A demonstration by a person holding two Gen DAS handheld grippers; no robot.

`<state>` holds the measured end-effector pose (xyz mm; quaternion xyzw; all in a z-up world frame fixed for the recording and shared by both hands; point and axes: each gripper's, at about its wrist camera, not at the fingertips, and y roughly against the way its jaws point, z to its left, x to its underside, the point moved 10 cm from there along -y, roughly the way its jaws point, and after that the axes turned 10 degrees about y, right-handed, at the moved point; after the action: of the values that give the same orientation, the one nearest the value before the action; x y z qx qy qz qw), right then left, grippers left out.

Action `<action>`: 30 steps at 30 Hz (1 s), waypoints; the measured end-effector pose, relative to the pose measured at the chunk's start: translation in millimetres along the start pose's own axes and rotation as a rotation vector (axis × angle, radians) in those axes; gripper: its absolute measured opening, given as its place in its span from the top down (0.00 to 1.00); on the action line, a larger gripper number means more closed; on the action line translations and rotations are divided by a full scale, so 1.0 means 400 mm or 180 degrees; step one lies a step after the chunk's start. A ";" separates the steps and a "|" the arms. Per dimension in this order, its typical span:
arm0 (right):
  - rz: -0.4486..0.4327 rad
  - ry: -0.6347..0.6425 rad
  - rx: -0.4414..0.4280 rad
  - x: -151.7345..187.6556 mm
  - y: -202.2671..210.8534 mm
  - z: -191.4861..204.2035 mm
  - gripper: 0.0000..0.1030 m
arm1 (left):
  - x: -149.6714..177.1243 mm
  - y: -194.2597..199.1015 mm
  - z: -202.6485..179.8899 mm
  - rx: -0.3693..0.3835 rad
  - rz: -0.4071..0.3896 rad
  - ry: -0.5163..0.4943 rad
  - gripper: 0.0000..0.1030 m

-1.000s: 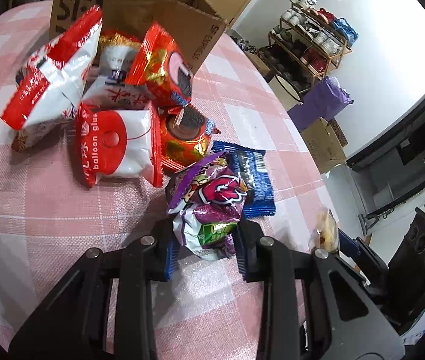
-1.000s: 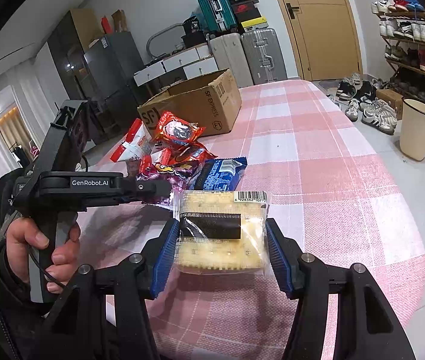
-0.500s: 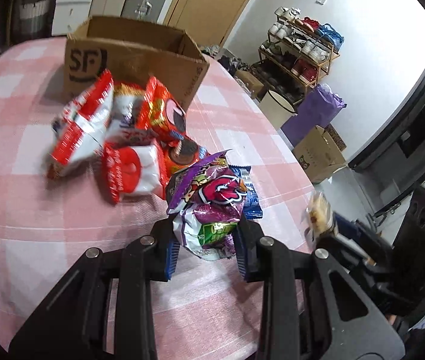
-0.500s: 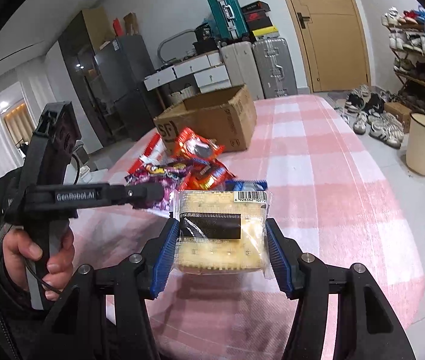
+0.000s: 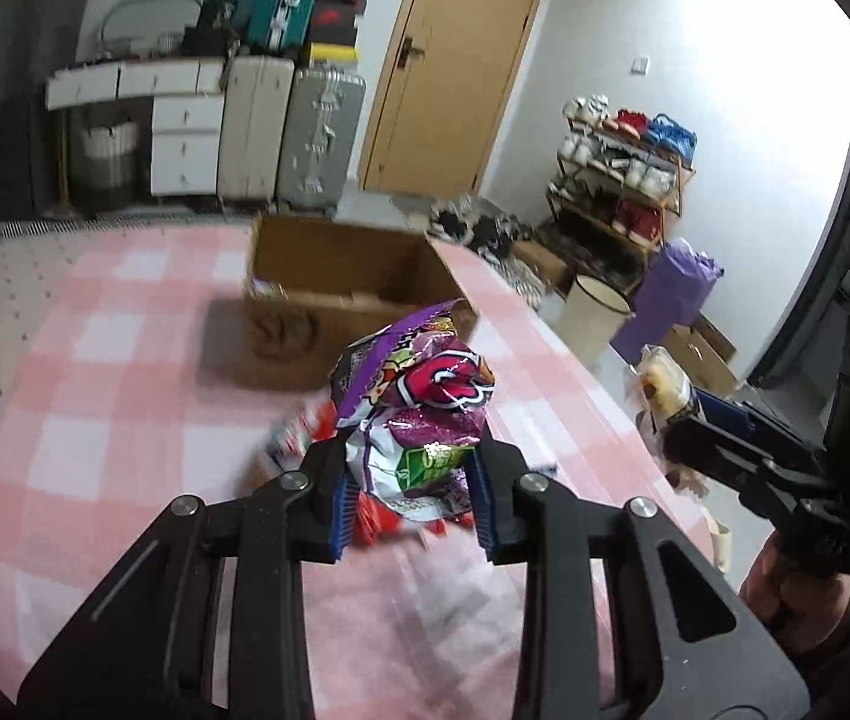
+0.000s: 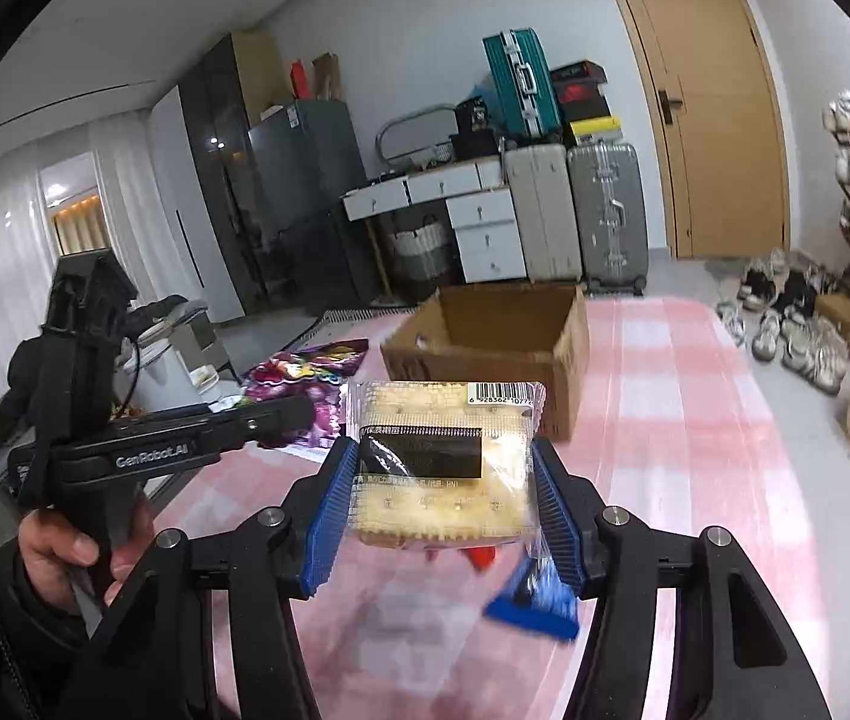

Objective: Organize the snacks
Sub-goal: 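Carry both snacks over the box and open both grippers to drop them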

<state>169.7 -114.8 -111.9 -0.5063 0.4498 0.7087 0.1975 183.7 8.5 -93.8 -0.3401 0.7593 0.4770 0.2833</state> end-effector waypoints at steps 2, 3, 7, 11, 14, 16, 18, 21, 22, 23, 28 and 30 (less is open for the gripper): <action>-0.0054 0.0052 -0.0024 -0.045 -0.015 0.006 0.44 | -0.036 0.008 -0.002 -0.0015 -0.0054 -0.0014 0.73; -0.0074 0.0086 -0.0023 -0.066 -0.023 0.011 0.44 | -0.051 0.013 0.002 -0.0022 -0.0070 -0.0023 0.73; -0.0160 0.0115 -0.0118 -0.140 -0.050 0.026 0.44 | -0.113 0.036 0.021 -0.0037 -0.0124 -0.0037 0.73; -0.0202 0.0216 -0.0149 -0.208 -0.087 0.038 0.44 | -0.175 0.037 0.023 -0.0034 -0.0157 -0.0090 0.73; -0.0179 0.0263 -0.0162 -0.250 -0.121 0.039 0.44 | -0.223 0.022 0.026 0.0000 -0.0135 -0.0077 0.73; -0.0150 0.0298 -0.0159 -0.275 -0.145 0.032 0.44 | -0.254 0.001 0.037 0.0002 -0.0083 -0.0037 0.73; -0.0144 0.0318 -0.0143 -0.301 -0.172 0.026 0.44 | -0.285 -0.026 0.042 0.0008 -0.0049 -0.0034 0.73; -0.0142 0.0306 -0.0124 -0.342 -0.208 -0.002 0.44 | -0.334 -0.071 0.046 -0.0015 -0.0034 -0.0046 0.73; -0.0143 0.0278 -0.0111 -0.356 -0.223 -0.016 0.44 | -0.357 -0.092 0.050 -0.0012 -0.0007 -0.0028 0.73; -0.0139 0.0253 -0.0117 -0.373 -0.239 -0.030 0.44 | -0.370 -0.102 0.051 -0.0016 0.0000 -0.0031 0.73; -0.0109 0.0189 -0.0105 -0.417 -0.313 -0.095 0.44 | -0.455 -0.210 0.030 -0.0021 0.0066 -0.0082 0.73; -0.0051 0.0162 -0.0064 -0.426 -0.353 -0.126 0.44 | -0.478 -0.253 0.037 -0.0098 0.0050 -0.0085 0.73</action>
<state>370.6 -54.1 -25.4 -0.5297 0.4434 0.6986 0.1865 381.0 37.3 -9.2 -0.3321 0.7507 0.4953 0.2843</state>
